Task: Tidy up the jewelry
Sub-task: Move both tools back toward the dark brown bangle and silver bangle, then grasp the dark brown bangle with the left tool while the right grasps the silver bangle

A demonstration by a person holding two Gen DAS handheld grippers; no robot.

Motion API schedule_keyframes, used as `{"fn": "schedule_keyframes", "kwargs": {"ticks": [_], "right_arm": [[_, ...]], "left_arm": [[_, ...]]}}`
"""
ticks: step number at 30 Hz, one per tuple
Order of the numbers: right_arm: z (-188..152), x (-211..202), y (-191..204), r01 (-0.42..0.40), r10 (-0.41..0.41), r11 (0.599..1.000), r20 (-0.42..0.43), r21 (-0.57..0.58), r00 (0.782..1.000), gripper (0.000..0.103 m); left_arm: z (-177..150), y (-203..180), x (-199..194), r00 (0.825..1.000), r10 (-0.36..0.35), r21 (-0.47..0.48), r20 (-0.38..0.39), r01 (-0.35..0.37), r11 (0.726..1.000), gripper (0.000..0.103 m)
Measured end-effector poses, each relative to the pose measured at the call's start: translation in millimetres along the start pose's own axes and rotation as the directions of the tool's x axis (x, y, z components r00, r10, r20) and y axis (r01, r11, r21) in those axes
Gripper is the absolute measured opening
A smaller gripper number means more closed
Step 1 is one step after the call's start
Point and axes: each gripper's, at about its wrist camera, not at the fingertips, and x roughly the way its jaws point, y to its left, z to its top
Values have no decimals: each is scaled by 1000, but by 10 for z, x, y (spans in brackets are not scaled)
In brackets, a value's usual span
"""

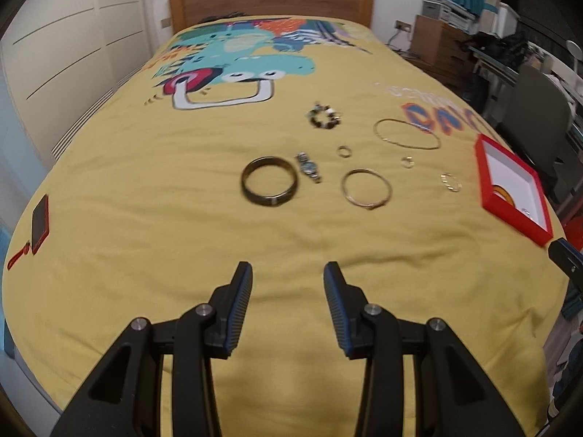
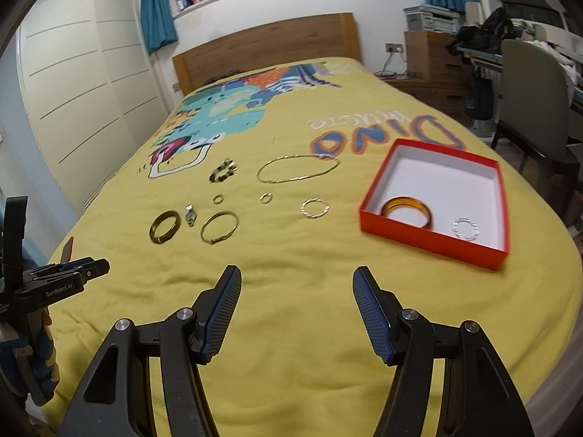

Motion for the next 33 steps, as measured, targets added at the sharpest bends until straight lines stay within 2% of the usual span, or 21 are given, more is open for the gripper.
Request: {"fn": "schedule_keyframes", "kwargs": {"ticks": [13,18,28,33], "right_arm": [[64,606,292,-72,67,996,-102,-52,993,55],[141,920,417,-106,95,992,-144,-73,985,50],[407,1645,650,-169,147,981,-209,-95,967,43],[512,2040,780,-176,146,979,-245,-104,958,40]], "left_arm": [[102,376,474,997,41,-74,-65,-45,996,39],[294,510,692,996,56,-96,-75,-63,993,39],[814,673,1316,994,24,-140,-102,-38,989,39],[907,691,1611,990,13,-147,-138,-33,989,38]]}}
